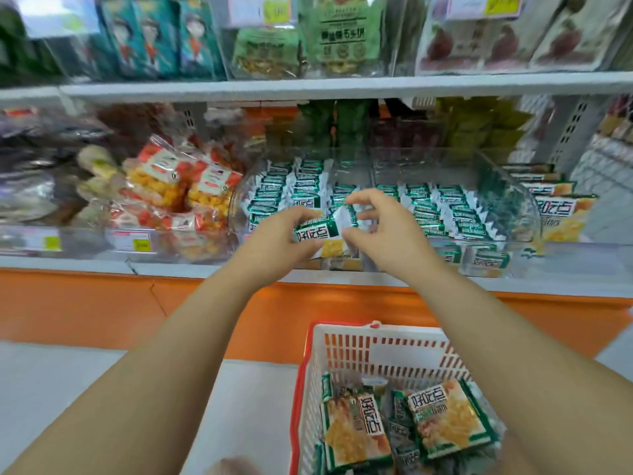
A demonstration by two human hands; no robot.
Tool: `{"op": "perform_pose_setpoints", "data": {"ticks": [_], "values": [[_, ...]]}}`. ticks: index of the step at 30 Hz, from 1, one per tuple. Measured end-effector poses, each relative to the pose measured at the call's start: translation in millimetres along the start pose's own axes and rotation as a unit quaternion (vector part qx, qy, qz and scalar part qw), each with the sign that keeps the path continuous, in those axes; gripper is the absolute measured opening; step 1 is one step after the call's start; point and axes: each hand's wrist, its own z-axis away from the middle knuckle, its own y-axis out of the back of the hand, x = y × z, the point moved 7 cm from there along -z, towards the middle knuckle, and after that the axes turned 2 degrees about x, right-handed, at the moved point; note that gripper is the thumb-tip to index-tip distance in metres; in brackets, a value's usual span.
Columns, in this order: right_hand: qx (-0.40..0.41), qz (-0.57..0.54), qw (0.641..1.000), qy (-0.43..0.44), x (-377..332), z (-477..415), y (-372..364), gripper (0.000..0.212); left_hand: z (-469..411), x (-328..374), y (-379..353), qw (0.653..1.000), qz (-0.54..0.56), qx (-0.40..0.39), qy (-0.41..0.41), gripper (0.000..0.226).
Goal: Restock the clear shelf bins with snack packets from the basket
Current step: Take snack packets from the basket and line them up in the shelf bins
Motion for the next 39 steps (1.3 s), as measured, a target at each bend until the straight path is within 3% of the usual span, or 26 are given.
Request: {"op": "perform_pose_setpoints", "data": {"ticks": [6, 9, 20, 32, 34, 36, 39], "values": [[-0.05, 0.078, 0.993, -0.07, 50.1, -8.6, -12.0, 0.053, -43.8, -18.9, 19.0, 0.995, -0.073, 0.069, -0.002, 0.043], [-0.076, 0.1, 0.99, -0.059, 58.4, -10.9, -22.7, 0.055, -71.2, -23.9, 17.2, 0.992, -0.107, 0.072, -0.003, 0.042], [-0.047, 0.093, 0.994, -0.015, 66.2, -15.6, -16.3, 0.036, -117.0, -56.5, -7.2, 0.96, -0.271, 0.039, 0.053, 0.044], [-0.058, 0.098, 0.993, -0.025, 61.0, -11.8, -18.5, 0.033, -121.5, -41.2, -4.7, 0.94, -0.336, -0.018, 0.058, 0.031], [-0.058, 0.1, 0.993, -0.018, 60.8, -9.0, -18.3, 0.033, -113.5, -34.5, 0.6, 0.948, -0.315, 0.017, 0.051, 0.032], [-0.031, 0.098, 0.995, -0.006, 61.6, -5.2, -15.3, 0.03, -97.0, -23.3, 3.0, 0.957, -0.273, 0.102, 0.019, 0.031], [0.039, 0.108, 0.993, 0.035, 58.7, 4.9, -7.5, 0.022, -53.3, 0.0, -9.3, 0.953, -0.175, 0.232, -0.082, 0.028]]}}
